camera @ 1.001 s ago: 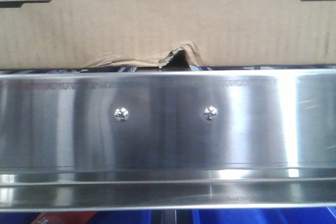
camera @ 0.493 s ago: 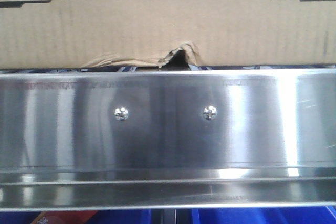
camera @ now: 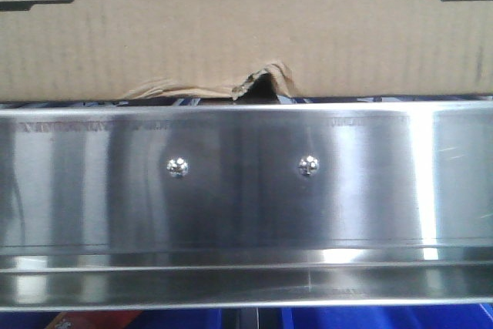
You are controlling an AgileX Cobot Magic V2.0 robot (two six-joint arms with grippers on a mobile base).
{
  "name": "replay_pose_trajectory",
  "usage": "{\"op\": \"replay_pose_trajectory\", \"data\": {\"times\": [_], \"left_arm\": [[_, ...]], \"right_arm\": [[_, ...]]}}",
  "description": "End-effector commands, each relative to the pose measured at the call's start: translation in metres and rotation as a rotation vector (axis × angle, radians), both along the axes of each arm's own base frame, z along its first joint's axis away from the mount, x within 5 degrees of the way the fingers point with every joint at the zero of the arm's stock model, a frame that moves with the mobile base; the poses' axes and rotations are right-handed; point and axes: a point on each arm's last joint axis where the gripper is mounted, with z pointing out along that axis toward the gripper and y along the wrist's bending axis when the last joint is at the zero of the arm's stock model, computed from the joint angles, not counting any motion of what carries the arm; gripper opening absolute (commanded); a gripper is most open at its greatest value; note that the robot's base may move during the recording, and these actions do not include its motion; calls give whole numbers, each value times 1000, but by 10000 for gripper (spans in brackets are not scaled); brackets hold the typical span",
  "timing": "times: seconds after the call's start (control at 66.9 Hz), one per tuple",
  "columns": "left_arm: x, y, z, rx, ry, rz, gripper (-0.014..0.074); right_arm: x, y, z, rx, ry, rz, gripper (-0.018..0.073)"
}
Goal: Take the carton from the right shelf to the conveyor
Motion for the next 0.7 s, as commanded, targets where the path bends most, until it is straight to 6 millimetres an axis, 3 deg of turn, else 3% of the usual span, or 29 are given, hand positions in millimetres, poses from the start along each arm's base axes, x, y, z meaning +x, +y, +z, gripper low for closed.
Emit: {"op": "replay_pose_trajectory", "data": {"times": [0.0,0.149,0.344,0.583,0.687], "left_arm": [[1,-1,3,-14,-12,-1,-16],[1,-1,3,-14,-12,-1,-16],[1,-1,3,-14,-12,-1,-16],[1,-1,3,-14,-12,-1,-16],[1,-1,3,-14,-12,-1,-16]], "right_arm": [[0,0,3,-3,-22,5,-71],[0,0,3,-2,-22,6,-43],[0,2,3,15,-19,21,247],[6,2,-7,14,21,21,260],[11,3,-17,14,60,22,321]]}}
